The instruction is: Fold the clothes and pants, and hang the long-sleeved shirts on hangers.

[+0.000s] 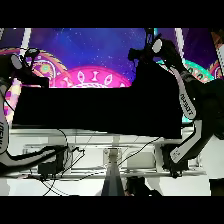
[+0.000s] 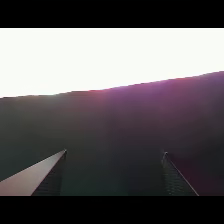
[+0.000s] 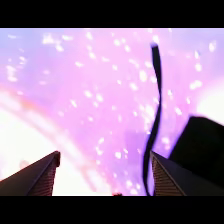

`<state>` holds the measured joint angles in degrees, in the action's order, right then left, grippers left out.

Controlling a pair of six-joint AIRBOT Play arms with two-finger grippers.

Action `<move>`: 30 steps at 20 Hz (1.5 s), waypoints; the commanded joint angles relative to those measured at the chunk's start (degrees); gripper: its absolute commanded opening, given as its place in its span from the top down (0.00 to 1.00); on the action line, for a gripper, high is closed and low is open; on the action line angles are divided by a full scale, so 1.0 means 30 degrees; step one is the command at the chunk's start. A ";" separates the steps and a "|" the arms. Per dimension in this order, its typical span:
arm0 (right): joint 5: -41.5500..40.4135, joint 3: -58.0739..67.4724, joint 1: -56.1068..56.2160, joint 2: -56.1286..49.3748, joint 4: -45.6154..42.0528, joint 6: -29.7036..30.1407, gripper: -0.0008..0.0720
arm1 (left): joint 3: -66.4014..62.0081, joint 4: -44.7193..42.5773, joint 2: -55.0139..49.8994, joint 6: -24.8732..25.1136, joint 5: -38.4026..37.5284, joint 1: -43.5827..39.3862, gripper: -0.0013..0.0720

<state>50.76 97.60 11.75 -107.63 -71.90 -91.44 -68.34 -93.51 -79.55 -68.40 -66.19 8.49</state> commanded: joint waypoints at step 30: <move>-0.1450 0.0641 -0.2237 -0.2703 0.2390 -0.3395 0.97 | -0.0015 -0.0015 -0.0015 0.0007 0.0211 -0.0015 0.11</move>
<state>49.76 99.42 5.08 -115.79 -64.86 -102.63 -68.34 -93.54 -79.55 -68.40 -65.58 8.49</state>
